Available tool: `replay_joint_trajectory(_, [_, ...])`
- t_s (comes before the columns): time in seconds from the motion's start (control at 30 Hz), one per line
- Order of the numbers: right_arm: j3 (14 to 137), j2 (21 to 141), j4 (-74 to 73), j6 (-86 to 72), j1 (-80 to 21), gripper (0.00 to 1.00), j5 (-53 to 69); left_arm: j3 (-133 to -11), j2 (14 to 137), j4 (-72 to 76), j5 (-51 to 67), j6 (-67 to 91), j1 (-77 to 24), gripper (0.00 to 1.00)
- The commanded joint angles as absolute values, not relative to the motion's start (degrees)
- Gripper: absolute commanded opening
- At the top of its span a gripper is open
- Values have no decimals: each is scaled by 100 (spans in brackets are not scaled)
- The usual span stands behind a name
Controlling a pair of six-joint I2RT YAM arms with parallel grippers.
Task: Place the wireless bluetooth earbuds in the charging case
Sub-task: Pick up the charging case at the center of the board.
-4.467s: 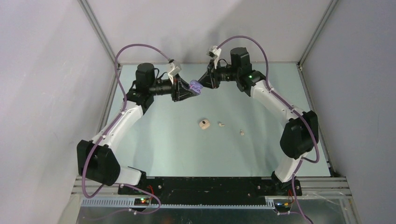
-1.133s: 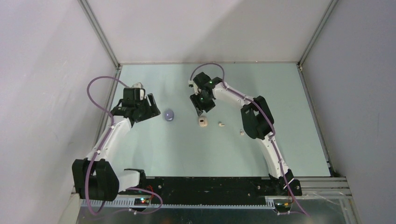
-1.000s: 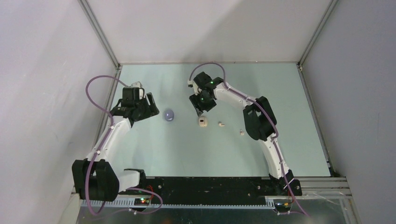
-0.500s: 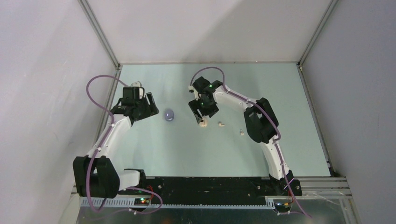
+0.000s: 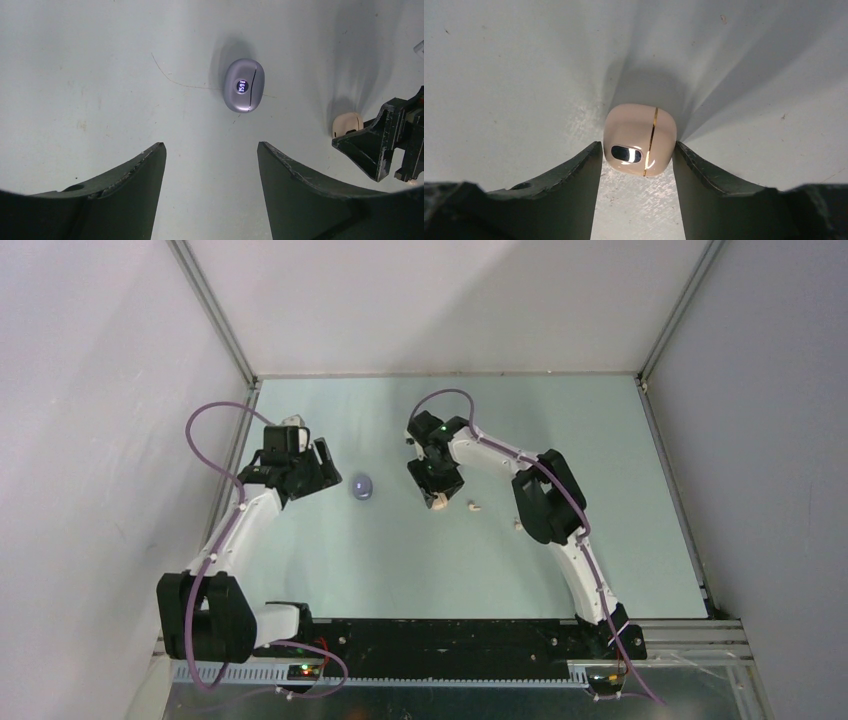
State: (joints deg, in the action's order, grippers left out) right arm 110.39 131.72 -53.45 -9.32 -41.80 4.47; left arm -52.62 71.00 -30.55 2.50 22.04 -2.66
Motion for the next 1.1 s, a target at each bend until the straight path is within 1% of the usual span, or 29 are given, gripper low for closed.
replay_joint_trajectory(0.0, [11095,13140,-5349,-714,-4228,56,283,-5418,7141,-2819,372,2302,-215,73])
replay_joint_trajectory(0.03, [11045,13067,-5329,-643,-4217,55,291,-5415,7171,-2811,388,2307,-219,73])
replay_joint_trajectory(0.1, [10853,12941,-5223,-340,-4203,50,382,-5434,7194,-2786,413,2310,-218,72])
replay_joint_trajectory(0.13, [10694,12853,-5122,-120,-4202,44,393,-5433,7200,-2753,431,2315,-219,72])
replay_joint_trajectory(0.17, [10612,12807,-5066,170,-4190,41,395,-5425,7212,-2730,497,2315,-215,72])
replay_joint_trajectory(0.2, [10471,12718,-4951,313,-4187,34,408,-5423,7218,-2667,656,2304,-219,70])
replay_joint_trajectory(0.27, [10296,12526,-4821,752,-4165,27,514,-5415,7242,-2493,1134,2217,-220,69])
replay_joint_trajectory(0.33, [10014,12199,-4565,1315,-4153,24,651,-5415,7269,-2275,1684,2084,-220,69])
replay_joint_trajectory(0.43, [9200,11256,-3729,2235,-4096,21,1199,-5458,7289,-1776,2393,1978,-219,69])
replay_joint_trajectory(0.53, [8518,10420,-2917,3097,-3991,20,1754,-5582,7343,-1284,3334,1994,-238,68])
replay_joint_trajectory(0.57, [8227,10065,-2472,3232,-3929,20,1844,-5652,7372,-1112,3699,2012,-270,68])
replay_joint_trajectory(0.7, [7849,9438,-1512,3619,-3756,19,2126,-6239,7635,-986,4424,1942,-526,64])
replay_joint_trajectory(0.77, [7720,9229,-1065,3768,-3718,19,2247,-6446,7738,-926,4673,1883,-690,62])
replay_joint_trajectory(0.9, [7613,8993,-461,4157,-3825,18,2242,-6822,7855,-846,4988,1645,-1056,63])
replay_joint_trajectory(1.07, [7611,8826,-142,4361,-4000,18,2214,-7222,7958,-1410,4580,1126,-1503,64])
